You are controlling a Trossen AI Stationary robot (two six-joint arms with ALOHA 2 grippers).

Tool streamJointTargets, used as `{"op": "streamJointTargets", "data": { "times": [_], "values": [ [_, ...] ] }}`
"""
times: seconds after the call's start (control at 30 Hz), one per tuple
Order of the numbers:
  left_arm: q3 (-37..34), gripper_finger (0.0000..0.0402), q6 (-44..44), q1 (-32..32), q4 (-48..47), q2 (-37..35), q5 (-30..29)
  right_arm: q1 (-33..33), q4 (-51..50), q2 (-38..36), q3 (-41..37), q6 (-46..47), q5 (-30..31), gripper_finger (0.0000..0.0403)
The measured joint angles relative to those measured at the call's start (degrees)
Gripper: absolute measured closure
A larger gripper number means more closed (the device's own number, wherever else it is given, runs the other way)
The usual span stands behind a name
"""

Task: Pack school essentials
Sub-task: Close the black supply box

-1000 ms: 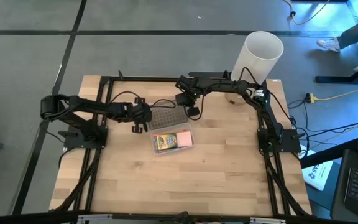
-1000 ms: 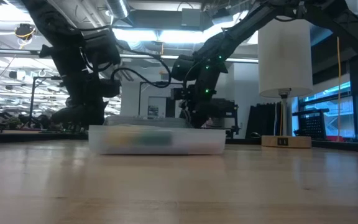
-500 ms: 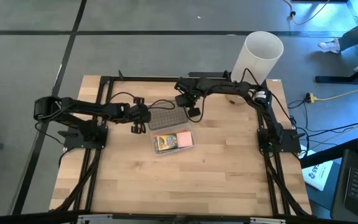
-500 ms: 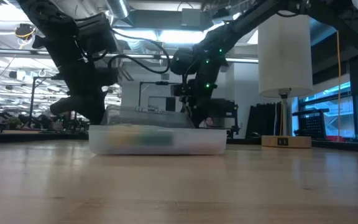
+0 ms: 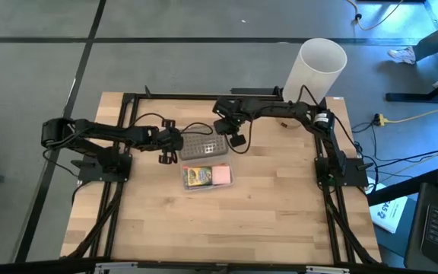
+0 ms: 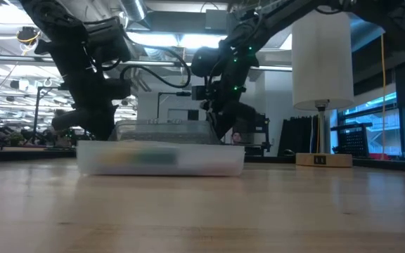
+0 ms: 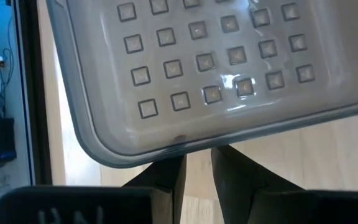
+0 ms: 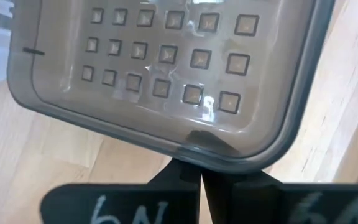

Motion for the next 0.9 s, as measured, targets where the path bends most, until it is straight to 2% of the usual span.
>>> {"op": "streamJointTargets", "data": {
  "times": [0.47, 0.9],
  "values": [
    [0.02, 0.0331, -2.08, 0.55, -2.58, 0.01, 0.00, 1.24, 0.54, -1.39, 0.00, -3.03, 0.32, 0.0393],
    [0.13, 0.0331, -4.50, 5.29, -3.63, 0.01, 0.12, 1.73, 1.96, -4.35, 0.13, -4.02, -0.65, 0.0393]
  ]
}}
